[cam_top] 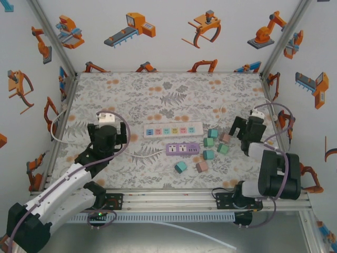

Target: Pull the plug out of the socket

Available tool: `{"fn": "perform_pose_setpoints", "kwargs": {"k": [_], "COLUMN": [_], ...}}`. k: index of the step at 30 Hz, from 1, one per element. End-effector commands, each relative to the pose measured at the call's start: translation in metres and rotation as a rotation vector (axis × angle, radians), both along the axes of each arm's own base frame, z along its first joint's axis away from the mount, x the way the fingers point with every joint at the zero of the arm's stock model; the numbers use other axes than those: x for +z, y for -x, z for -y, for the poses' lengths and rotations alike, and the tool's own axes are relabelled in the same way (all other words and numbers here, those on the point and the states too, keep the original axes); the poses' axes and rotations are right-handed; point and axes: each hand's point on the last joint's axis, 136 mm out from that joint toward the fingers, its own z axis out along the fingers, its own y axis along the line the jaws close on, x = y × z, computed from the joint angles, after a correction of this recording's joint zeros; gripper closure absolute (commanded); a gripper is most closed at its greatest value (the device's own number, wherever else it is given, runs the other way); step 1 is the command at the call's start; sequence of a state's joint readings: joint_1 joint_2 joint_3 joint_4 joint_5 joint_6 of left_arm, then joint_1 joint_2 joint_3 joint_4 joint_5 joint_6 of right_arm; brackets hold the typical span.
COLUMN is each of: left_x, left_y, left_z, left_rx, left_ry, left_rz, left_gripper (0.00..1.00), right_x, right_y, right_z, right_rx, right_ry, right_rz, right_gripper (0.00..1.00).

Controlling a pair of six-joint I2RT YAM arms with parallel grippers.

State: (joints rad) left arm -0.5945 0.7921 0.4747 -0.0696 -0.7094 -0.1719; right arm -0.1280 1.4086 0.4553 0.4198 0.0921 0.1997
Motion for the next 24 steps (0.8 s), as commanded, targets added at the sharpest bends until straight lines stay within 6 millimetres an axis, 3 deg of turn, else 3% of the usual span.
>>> {"fn": "perform_pose_setpoints", "kwargs": {"k": [1,5,10,16,21,24], "left_x": [0.007,-0.015,-0.036,-0.055,-0.056,-0.058], "left_y": [0.0,-0.005,-0.016,-0.033,-0.052,-0.065], "left_z": [-0.033,-0.047,-0.04,-0.059,-0.06,-0.064], "left_rx": [0.164,0.173,0.065,0.082,0.057,0.063], "left_ry": [-0.036,-0.09,-0.058,0.037,0.066,0.065], "left_rz": [0.097,0.094,0.096,0.106,0.12,0.112], "left_gripper": [0.03,0.03,0.03,0.03,0.03,0.03], "right_x": [0.035,0.027,0.028,0.025,0.023,0.022], "right_y": [-0.035,-0.047,-0.04,-0.035,-0.031,-0.028], "right_z": [0.001,-0.027,-0.04,-0.041,-0.04,-0.027], "right_rx": [0.007,0.119,0.185,0.199,0.189,0.11], "right_ry": [0.06,0.112,0.124,0.114,0.117,0.128], "right_rz": [0.119,0.118,0.17,0.205,0.239,0.235], "right_gripper": [0.01,0.01,0.01,0.01,0.01,0.01]}}
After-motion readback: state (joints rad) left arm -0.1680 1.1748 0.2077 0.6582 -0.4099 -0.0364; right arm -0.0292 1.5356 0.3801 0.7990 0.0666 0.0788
